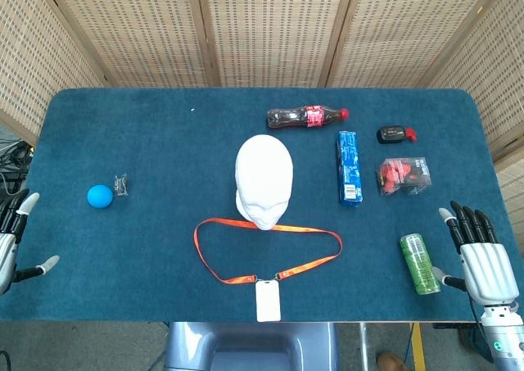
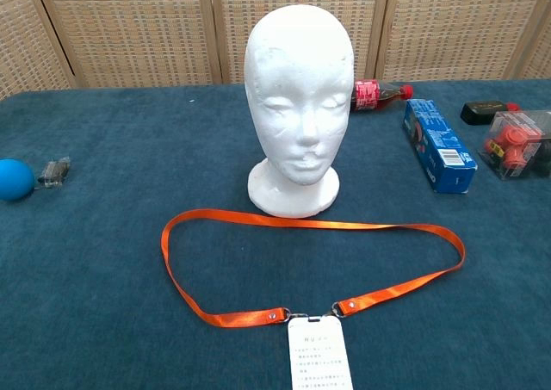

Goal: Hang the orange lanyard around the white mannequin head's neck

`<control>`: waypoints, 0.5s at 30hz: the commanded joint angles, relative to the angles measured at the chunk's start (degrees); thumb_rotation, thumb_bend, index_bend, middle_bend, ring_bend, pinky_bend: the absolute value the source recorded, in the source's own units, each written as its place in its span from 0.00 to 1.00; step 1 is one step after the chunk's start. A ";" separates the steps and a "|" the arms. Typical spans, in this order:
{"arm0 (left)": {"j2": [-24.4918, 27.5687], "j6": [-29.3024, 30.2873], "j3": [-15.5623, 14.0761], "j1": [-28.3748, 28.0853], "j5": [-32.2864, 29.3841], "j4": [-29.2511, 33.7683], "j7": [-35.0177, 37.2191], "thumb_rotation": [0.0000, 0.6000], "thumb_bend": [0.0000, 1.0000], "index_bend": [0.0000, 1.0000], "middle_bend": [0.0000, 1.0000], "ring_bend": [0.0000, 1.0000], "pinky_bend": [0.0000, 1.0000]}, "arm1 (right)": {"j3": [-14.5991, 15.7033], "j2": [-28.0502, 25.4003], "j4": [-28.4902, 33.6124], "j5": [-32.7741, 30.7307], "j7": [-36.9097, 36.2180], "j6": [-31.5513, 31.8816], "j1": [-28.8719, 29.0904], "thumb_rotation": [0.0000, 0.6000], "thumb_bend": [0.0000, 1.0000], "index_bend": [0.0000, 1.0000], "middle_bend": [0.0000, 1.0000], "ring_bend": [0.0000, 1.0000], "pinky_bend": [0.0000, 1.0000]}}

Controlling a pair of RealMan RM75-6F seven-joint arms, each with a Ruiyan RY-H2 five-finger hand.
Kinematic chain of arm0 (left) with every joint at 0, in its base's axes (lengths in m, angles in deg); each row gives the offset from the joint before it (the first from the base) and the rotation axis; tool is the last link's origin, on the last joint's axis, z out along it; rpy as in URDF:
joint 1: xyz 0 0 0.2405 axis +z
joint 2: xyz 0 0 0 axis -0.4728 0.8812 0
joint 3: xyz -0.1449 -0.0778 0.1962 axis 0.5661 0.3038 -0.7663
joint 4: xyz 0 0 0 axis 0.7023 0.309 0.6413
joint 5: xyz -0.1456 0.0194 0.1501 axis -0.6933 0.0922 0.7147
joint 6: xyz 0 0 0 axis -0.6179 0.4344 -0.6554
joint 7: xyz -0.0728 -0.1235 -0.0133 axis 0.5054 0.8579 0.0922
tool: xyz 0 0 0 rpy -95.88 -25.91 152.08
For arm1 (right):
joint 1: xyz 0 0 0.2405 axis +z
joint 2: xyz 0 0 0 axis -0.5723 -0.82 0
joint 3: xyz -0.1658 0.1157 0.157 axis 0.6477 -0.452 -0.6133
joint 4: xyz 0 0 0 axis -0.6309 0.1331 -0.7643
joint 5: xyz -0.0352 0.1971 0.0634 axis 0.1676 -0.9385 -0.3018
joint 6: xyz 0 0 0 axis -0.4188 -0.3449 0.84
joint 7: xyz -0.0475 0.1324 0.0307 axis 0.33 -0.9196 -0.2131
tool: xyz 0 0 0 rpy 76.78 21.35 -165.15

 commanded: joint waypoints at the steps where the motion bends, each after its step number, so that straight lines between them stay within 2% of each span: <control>1: -0.07 -0.17 0.04 -0.08 -0.12 -0.11 0.01 1.00 0.00 0.00 0.00 0.00 0.00 | 0.02 0.06 -0.02 -0.08 0.12 -0.18 0.07 1.00 0.00 0.01 0.00 0.00 0.00; 5: -0.52 -0.64 0.16 -0.44 -0.18 -0.65 0.08 1.00 0.00 0.00 0.00 0.00 0.00 | 0.17 -0.19 0.29 -0.15 -0.33 -1.00 0.38 1.00 0.00 0.02 0.00 0.00 0.00; 8: -0.95 -1.08 0.44 -0.80 -0.57 -0.97 -0.18 1.00 0.00 0.00 0.00 0.00 0.00 | -0.04 -0.52 0.71 -0.72 -0.91 -4.56 2.34 1.00 0.00 0.04 0.00 0.00 0.00; 11: -1.24 -1.83 0.67 -1.27 -1.11 -1.05 -0.74 1.00 0.00 0.00 0.00 0.00 0.00 | -0.27 -0.69 0.65 -1.63 -0.94 -10.34 5.54 1.00 0.00 0.06 0.00 0.00 0.00; 15: -1.60 -2.98 1.07 -1.87 -2.31 -1.17 -1.39 1.00 0.00 0.00 0.00 0.00 0.00 | -0.99 -0.38 0.97 -2.57 -2.78 -18.49 10.61 1.00 0.00 0.18 0.00 0.00 0.00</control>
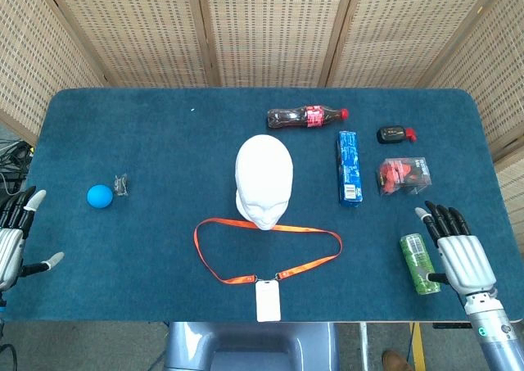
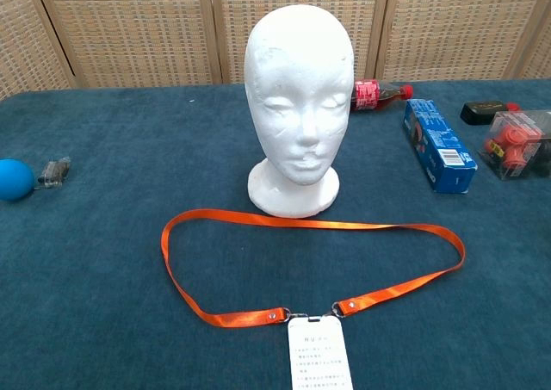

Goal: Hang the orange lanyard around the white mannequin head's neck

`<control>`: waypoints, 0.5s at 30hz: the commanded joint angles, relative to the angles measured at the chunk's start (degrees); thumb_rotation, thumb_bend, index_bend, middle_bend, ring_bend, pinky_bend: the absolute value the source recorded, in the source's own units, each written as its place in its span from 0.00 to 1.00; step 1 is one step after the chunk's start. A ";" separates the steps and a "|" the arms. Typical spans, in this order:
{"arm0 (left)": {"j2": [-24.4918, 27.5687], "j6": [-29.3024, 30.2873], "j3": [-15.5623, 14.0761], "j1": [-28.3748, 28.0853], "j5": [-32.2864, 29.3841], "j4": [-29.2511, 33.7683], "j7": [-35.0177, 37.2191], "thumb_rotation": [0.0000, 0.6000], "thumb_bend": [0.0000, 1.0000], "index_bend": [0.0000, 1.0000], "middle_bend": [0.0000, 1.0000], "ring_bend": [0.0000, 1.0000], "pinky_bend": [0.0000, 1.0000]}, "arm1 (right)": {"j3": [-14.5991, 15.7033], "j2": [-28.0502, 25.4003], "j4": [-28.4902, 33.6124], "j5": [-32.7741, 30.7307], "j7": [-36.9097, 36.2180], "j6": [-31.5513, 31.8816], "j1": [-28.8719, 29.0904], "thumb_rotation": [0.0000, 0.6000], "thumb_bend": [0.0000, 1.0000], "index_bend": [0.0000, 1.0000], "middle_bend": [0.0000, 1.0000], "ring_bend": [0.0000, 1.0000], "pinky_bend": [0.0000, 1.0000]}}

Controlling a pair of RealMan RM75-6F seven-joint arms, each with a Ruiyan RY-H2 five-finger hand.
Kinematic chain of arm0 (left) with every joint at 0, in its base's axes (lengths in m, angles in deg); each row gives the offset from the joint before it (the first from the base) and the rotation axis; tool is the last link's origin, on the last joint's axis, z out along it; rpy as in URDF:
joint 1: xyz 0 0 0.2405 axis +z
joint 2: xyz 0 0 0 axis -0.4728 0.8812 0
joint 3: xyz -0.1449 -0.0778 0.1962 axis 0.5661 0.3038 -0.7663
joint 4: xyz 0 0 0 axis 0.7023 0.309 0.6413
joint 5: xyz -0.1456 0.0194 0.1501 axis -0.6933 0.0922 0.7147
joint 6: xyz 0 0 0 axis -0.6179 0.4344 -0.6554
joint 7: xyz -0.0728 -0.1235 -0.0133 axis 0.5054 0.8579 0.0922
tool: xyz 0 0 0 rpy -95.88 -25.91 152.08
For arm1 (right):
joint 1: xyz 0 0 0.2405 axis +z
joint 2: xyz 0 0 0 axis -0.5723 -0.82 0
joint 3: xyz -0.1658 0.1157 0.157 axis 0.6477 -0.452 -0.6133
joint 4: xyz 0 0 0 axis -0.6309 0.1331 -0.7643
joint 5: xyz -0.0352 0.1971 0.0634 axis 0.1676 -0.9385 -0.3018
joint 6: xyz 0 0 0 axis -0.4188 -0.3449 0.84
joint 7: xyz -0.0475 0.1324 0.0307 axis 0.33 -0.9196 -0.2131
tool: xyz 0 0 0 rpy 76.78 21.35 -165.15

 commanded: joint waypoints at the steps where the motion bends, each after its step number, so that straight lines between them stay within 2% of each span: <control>1: -0.34 -1.02 0.40 -0.56 -1.13 -0.15 -0.48 1.00 0.00 0.00 0.00 0.00 0.00 | -1.08 0.63 0.46 -1.09 -1.92 -9.82 6.94 1.00 0.01 0.22 0.00 0.00 0.00; 4: -0.64 -2.08 0.62 -1.08 -2.10 -0.33 -1.16 1.00 0.00 0.00 0.00 0.00 0.00 | -1.91 2.39 0.06 -1.38 -1.29 -13.91 10.44 1.00 0.08 0.31 0.00 0.00 0.00; 7: -0.96 -3.16 0.63 -1.51 -2.96 -0.51 -1.73 1.00 0.00 0.00 0.00 0.00 0.00 | -2.76 5.42 -1.57 -2.70 0.86 -18.28 14.11 1.00 0.22 0.36 0.00 0.00 0.00; 10: -1.17 -3.68 0.72 -1.70 -3.67 -0.84 -1.77 1.00 0.00 0.00 0.00 0.00 0.00 | -3.52 8.40 -2.85 -5.69 2.59 -22.52 17.25 1.00 0.31 0.40 0.00 0.00 0.00; 15: -1.22 -4.15 0.80 -1.88 -4.24 -1.18 -1.48 1.00 0.00 0.00 0.00 0.00 0.00 | -3.71 11.45 -3.87 -8.76 6.53 -25.12 19.74 1.00 0.37 0.43 0.00 0.00 0.00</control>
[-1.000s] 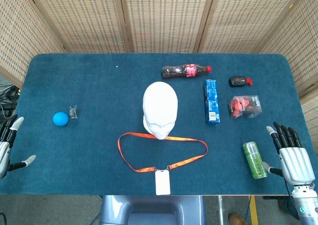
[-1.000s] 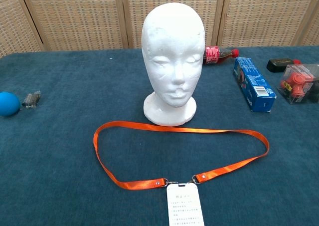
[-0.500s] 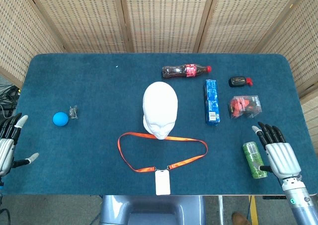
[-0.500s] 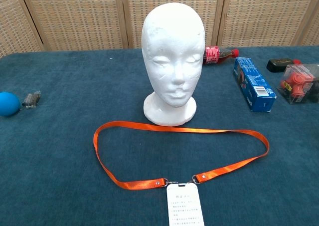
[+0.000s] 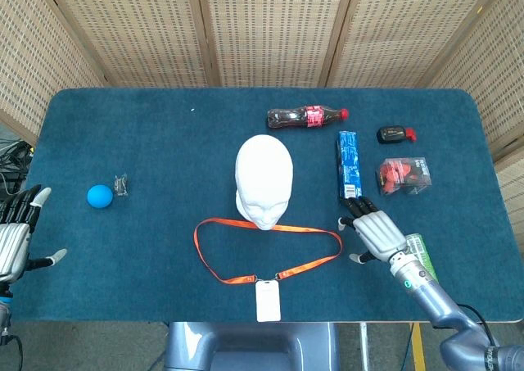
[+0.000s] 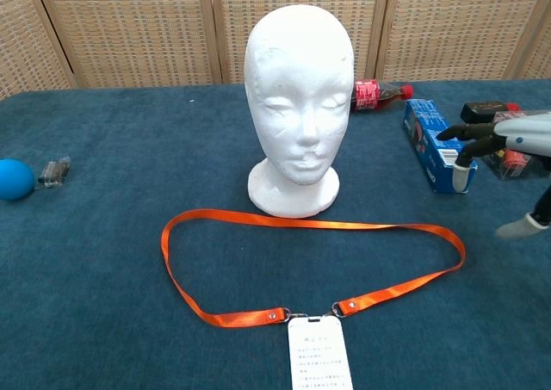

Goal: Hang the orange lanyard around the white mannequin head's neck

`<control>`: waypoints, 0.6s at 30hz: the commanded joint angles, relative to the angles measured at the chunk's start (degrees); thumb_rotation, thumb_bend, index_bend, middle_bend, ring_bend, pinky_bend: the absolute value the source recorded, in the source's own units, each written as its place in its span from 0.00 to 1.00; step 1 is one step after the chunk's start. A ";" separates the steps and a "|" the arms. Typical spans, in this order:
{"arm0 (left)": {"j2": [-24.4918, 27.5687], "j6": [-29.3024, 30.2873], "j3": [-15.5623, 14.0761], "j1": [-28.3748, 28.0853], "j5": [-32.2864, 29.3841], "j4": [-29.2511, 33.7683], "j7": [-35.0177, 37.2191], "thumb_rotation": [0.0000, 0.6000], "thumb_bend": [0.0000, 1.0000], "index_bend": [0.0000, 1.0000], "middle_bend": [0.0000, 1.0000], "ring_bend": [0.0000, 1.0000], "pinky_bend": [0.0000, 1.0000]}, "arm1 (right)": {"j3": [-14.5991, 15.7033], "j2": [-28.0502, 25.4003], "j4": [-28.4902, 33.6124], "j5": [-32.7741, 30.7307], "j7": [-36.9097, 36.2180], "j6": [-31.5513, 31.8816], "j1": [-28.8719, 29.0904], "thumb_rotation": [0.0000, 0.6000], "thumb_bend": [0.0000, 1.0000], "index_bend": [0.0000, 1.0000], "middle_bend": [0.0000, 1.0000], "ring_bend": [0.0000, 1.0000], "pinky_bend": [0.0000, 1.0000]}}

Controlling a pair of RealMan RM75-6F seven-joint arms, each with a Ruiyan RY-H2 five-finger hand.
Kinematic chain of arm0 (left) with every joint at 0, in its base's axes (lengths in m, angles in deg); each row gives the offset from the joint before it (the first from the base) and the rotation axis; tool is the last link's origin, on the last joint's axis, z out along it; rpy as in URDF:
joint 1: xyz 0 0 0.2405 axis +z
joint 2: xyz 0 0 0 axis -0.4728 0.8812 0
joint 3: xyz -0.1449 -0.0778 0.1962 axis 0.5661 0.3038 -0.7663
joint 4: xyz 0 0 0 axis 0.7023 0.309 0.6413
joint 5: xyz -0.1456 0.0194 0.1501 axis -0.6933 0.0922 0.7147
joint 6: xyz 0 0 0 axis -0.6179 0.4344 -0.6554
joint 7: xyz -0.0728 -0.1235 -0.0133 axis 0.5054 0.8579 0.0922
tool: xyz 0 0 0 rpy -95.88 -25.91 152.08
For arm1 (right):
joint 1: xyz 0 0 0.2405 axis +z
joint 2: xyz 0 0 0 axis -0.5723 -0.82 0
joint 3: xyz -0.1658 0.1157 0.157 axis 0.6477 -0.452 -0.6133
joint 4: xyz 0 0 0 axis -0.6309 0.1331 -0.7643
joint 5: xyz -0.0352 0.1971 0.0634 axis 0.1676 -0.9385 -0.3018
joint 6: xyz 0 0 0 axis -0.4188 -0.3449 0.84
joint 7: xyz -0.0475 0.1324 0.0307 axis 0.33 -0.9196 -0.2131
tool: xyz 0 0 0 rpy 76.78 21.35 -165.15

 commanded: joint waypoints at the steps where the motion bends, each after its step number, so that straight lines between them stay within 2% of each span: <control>1: -0.01 -0.21 -0.02 -0.08 -0.14 -0.14 0.19 1.00 0.00 0.00 0.00 0.00 0.00 | -0.32 2.45 -1.26 -1.87 3.20 -1.51 1.68 1.00 0.38 0.43 0.00 0.00 0.00; 5: -0.08 -0.32 -0.10 -0.16 -0.12 -0.40 0.28 1.00 0.00 0.00 0.00 0.00 0.00 | -0.41 6.51 -4.26 -3.96 9.04 -1.61 3.54 1.00 0.41 0.43 0.00 0.00 0.00; 10: -0.13 -0.14 -0.15 -0.12 -0.08 -0.39 0.19 1.00 0.00 0.00 0.00 0.00 0.00 | -0.62 8.53 -5.11 -6.80 12.00 -1.69 4.51 1.00 0.45 0.44 0.00 0.00 0.00; 18: -0.34 -0.29 -0.18 -0.29 -0.30 -0.39 -0.23 1.00 0.00 0.00 0.00 0.00 0.00 | -0.68 13.27 -7.65 -13.30 21.10 -1.38 7.26 1.00 0.49 0.45 0.00 0.00 0.00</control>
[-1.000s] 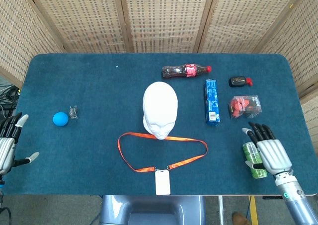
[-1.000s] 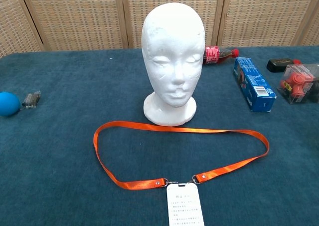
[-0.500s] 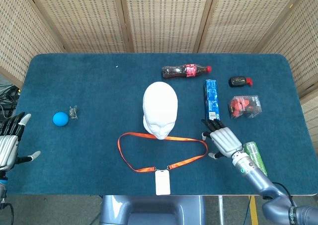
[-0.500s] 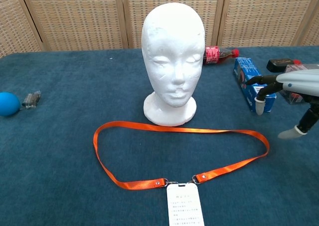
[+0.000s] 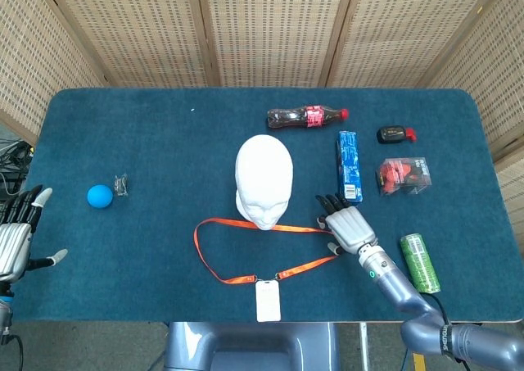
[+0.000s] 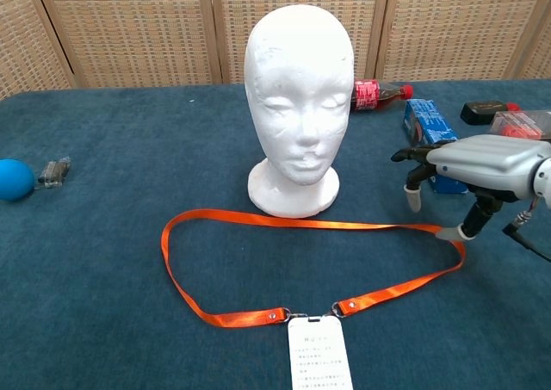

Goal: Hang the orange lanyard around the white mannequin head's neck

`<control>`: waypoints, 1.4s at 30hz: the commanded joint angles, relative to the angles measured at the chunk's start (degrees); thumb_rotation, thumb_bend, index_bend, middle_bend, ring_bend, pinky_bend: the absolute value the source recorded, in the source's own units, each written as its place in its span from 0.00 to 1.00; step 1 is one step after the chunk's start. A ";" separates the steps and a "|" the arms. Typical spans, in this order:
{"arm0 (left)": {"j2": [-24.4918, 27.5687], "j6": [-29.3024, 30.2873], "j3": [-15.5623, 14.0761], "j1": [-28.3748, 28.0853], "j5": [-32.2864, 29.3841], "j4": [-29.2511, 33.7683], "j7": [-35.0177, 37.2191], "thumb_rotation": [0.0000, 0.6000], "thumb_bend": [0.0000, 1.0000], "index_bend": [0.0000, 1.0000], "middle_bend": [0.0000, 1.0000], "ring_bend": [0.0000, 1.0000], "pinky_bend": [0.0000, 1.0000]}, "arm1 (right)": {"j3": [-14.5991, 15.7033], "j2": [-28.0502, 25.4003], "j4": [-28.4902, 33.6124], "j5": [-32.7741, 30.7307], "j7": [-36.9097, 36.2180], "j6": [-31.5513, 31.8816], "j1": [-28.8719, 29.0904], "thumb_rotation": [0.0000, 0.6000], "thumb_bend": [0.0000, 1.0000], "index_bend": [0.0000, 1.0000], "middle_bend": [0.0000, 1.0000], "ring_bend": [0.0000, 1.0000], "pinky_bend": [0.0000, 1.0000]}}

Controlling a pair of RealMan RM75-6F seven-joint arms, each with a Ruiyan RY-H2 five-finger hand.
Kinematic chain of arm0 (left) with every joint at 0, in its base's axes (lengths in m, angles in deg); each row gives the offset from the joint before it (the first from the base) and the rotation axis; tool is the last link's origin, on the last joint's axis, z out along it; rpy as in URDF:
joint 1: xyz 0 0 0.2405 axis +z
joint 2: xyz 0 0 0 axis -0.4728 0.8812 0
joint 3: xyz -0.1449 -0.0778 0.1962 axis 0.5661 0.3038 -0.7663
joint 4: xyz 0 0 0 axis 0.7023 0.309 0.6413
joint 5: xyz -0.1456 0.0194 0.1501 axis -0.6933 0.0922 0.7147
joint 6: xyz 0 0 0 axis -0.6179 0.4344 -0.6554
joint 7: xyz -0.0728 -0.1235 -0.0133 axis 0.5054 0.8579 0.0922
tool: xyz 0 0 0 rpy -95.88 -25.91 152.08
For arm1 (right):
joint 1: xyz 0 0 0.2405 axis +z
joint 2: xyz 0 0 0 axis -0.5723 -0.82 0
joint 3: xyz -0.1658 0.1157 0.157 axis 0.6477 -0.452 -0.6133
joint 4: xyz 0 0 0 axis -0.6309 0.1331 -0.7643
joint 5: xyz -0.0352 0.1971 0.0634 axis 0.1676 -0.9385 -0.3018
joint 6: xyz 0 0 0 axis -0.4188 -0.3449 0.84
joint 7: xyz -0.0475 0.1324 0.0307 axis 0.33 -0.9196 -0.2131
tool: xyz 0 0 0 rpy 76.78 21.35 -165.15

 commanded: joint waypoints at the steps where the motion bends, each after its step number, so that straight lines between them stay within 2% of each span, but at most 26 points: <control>1: 0.02 -0.07 0.00 0.00 -0.13 0.00 0.14 1.00 0.00 0.00 0.00 0.00 0.00 | 0.06 2.43 -1.74 -2.77 4.14 0.63 1.45 1.00 0.50 0.46 0.00 0.00 0.00; 5: 0.17 -0.24 0.10 -0.07 -0.42 -0.20 0.61 1.00 0.00 0.00 0.00 0.00 0.00 | 0.84 4.74 -3.69 -4.93 9.15 1.64 2.62 1.00 0.54 0.46 0.00 0.00 0.00; 17: 0.20 -0.65 0.10 -0.29 -0.71 -0.53 1.00 1.00 0.00 0.00 0.00 0.00 0.00 | 1.85 6.88 -4.83 -8.62 12.93 2.69 4.35 1.00 0.55 0.48 0.00 0.00 0.00; 26: 0.11 -0.77 0.02 -0.37 -0.79 -0.59 0.89 1.00 0.00 0.00 0.00 0.00 0.00 | 3.78 8.51 -7.95 -7.15 14.13 3.85 4.69 1.00 0.58 0.54 0.00 0.00 0.00; 35: -0.15 -1.04 -0.03 -0.53 -1.07 -0.71 0.39 1.00 0.00 0.00 0.00 0.00 0.00 | 4.87 9.58 -10.28 -5.41 13.49 4.16 4.77 1.00 0.72 0.60 0.00 0.00 0.00; 42: -1.30 -2.99 -0.27 -2.03 -0.34 -0.95 -0.89 1.00 0.00 0.00 0.00 0.00 0.00 | 5.29 7.94 -8.54 -0.11 7.85 6.70 3.73 1.00 0.75 0.63 0.00 0.00 0.00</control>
